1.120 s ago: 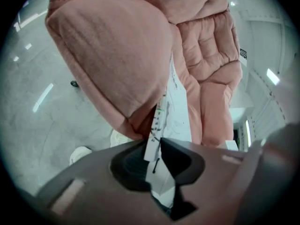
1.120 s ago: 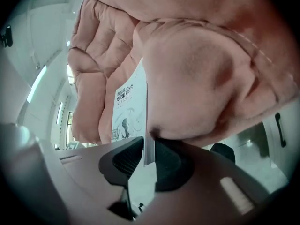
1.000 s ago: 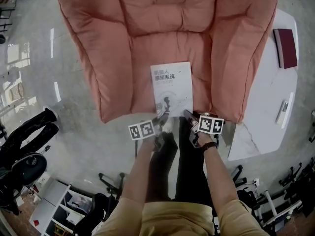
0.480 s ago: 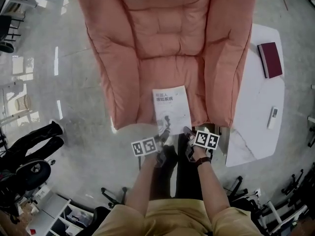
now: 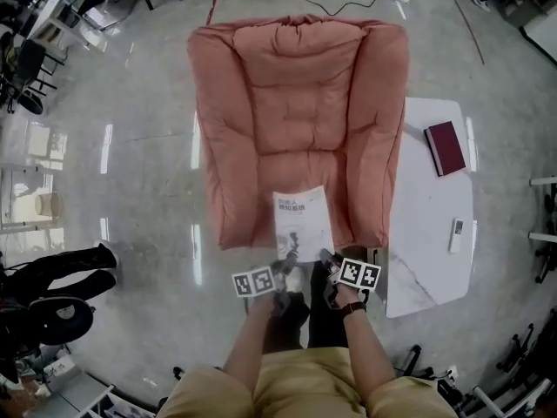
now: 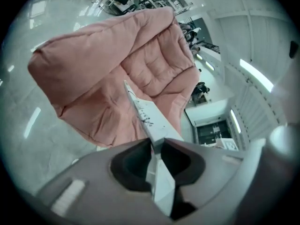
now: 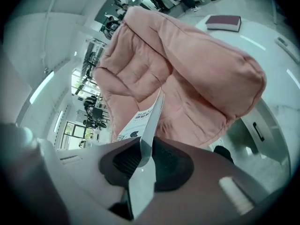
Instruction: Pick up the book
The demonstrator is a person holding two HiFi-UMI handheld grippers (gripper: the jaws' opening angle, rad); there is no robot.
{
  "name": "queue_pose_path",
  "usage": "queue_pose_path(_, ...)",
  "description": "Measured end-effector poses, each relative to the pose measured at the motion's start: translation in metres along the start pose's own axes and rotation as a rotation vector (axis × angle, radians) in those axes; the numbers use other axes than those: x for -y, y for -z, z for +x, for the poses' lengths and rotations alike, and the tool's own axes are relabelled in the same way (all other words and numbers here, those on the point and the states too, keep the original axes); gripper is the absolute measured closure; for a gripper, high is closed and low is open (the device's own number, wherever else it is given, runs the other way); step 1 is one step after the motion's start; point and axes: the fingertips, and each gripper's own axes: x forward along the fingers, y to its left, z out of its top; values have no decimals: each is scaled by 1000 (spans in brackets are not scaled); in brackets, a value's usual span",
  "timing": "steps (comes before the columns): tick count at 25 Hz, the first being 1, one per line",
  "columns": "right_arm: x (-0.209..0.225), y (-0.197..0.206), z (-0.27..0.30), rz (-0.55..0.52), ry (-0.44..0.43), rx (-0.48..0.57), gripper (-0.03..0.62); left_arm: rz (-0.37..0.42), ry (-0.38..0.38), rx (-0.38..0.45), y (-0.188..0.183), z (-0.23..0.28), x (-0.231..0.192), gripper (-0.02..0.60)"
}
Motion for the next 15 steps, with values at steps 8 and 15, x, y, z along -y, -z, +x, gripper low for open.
queue_pose_path(8,-133,-82,-89,-237,-182,306,536,245,178,221,-80,-62,138,522)
queue_pose_path(15,-255,-138,-172,-542,-282,528,531,483,285,415,-138,-129,258,520)
